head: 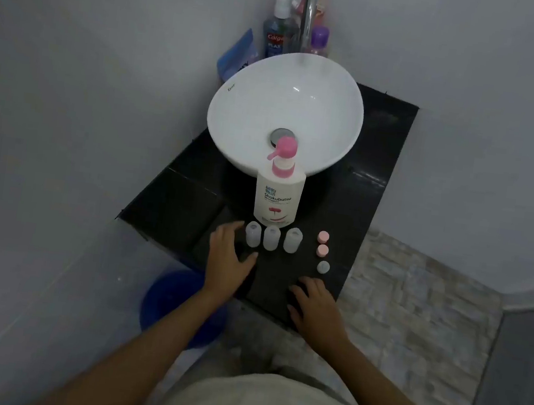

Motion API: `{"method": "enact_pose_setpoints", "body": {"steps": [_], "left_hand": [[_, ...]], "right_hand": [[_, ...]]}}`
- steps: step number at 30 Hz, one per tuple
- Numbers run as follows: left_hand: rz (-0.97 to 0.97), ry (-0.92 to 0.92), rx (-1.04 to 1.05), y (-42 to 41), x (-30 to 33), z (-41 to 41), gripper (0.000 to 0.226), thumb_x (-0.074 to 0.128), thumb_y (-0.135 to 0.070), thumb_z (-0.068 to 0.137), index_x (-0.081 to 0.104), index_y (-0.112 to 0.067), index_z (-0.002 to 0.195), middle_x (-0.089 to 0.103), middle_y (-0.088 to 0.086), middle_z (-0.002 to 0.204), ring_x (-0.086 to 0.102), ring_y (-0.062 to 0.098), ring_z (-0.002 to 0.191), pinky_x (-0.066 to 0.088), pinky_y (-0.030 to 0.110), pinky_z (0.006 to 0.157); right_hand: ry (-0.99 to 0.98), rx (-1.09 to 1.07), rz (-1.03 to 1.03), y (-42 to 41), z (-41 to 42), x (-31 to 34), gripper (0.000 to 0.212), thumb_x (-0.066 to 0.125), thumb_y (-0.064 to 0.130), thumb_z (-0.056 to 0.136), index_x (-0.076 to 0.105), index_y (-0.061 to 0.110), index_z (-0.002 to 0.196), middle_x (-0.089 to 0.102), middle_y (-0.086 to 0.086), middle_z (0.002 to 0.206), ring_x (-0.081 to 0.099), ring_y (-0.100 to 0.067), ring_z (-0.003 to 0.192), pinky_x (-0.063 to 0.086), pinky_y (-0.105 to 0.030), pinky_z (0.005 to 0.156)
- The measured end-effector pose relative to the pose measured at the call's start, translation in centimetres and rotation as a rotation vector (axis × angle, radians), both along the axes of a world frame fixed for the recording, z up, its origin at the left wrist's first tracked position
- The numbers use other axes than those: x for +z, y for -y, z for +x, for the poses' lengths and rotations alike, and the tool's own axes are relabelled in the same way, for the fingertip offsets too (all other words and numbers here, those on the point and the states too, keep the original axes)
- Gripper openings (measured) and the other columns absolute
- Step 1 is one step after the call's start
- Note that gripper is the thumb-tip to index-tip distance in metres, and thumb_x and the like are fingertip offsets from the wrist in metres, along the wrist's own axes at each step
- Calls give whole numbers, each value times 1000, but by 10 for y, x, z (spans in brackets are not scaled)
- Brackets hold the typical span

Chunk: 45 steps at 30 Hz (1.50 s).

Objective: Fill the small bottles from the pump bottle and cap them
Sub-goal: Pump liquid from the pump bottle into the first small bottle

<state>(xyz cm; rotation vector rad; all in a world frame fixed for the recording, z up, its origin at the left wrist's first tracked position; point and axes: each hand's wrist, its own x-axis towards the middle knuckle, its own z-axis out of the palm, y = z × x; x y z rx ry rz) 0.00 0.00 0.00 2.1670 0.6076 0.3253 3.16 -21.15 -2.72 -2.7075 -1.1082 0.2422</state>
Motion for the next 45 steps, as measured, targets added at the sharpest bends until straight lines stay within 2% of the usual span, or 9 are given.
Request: {"method": "enact_pose_setpoints", "body": {"steps": [6, 14, 20, 23, 27, 29, 34, 37, 45], "left_hand": [[-57, -96, -45, -14, -1, 20, 50, 73, -19, 77, 54, -18, 123, 54, 5, 123, 44, 20, 116, 36, 26, 90], [-149, -110, -44, -21, -2, 22, 33, 71, -28, 80, 59, -25, 111, 61, 2, 111, 51, 11, 104, 46, 28, 86], [-191, 1, 35, -22, 29, 15, 31, 72, -23, 80, 55, -32, 105, 56, -7, 103, 52, 7, 98, 39, 12, 75], [-172, 99, 38, -25, 49, 17, 29, 72, -25, 80, 56, -33, 104, 57, -15, 99, 55, 8, 100, 44, 17, 78], [-117, 180, 21, -27, 73, 24, 28, 69, -32, 82, 58, -30, 108, 60, -11, 104, 57, 8, 101, 49, 24, 82], [-108, 199, 12, -26, 87, 27, 26, 69, -30, 82, 56, -33, 105, 59, -10, 102, 57, 4, 97, 47, 20, 79], [-97, 228, 11, -20, 112, 28, 24, 70, -28, 82, 56, -34, 101, 57, -7, 98, 57, 1, 89, 45, 14, 71], [-81, 233, 28, -21, 120, 28, 26, 70, -28, 81, 59, -28, 104, 57, -4, 99, 57, 4, 88, 47, 16, 71], [-1, 211, 43, -22, 131, 31, 35, 69, -32, 81, 61, -20, 113, 57, -1, 100, 57, 7, 87, 44, 14, 69]], "right_hand": [[-26, -6, -23, -4, 3, 5, 37, 64, 33, 81, 61, 17, 114, 59, -8, 120, 58, -23, 106, 53, -32, 82], [-137, -4, 43, -11, 13, 29, 36, 52, 34, 91, 55, 18, 122, 51, -4, 127, 48, -18, 113, 44, -28, 94], [-84, -105, 456, -40, 47, 105, 25, 54, 33, 88, 65, 14, 100, 63, 0, 97, 59, -12, 86, 51, -26, 73], [43, -110, 732, -65, 75, 159, 24, 53, 30, 90, 66, 10, 90, 63, 0, 79, 54, -8, 66, 46, -19, 61], [140, -146, 938, -109, 120, 212, 24, 52, 28, 91, 65, 8, 89, 62, 1, 80, 54, -8, 71, 43, -16, 65], [51, -120, 846, -129, 138, 224, 28, 51, 33, 91, 65, 9, 88, 61, 4, 82, 54, -8, 73, 41, -15, 67], [-486, -23, 500, -153, 154, 212, 36, 48, 33, 96, 70, 5, 89, 69, -8, 80, 60, -9, 63, 49, -16, 66], [-580, -65, 547, -155, 157, 203, 38, 48, 32, 96, 72, 5, 84, 72, -11, 78, 63, -13, 64, 52, -28, 76], [-659, -97, 630, -157, 158, 196, 37, 47, 28, 97, 72, 3, 84, 71, -14, 78, 65, -20, 71, 51, -24, 76]]}}
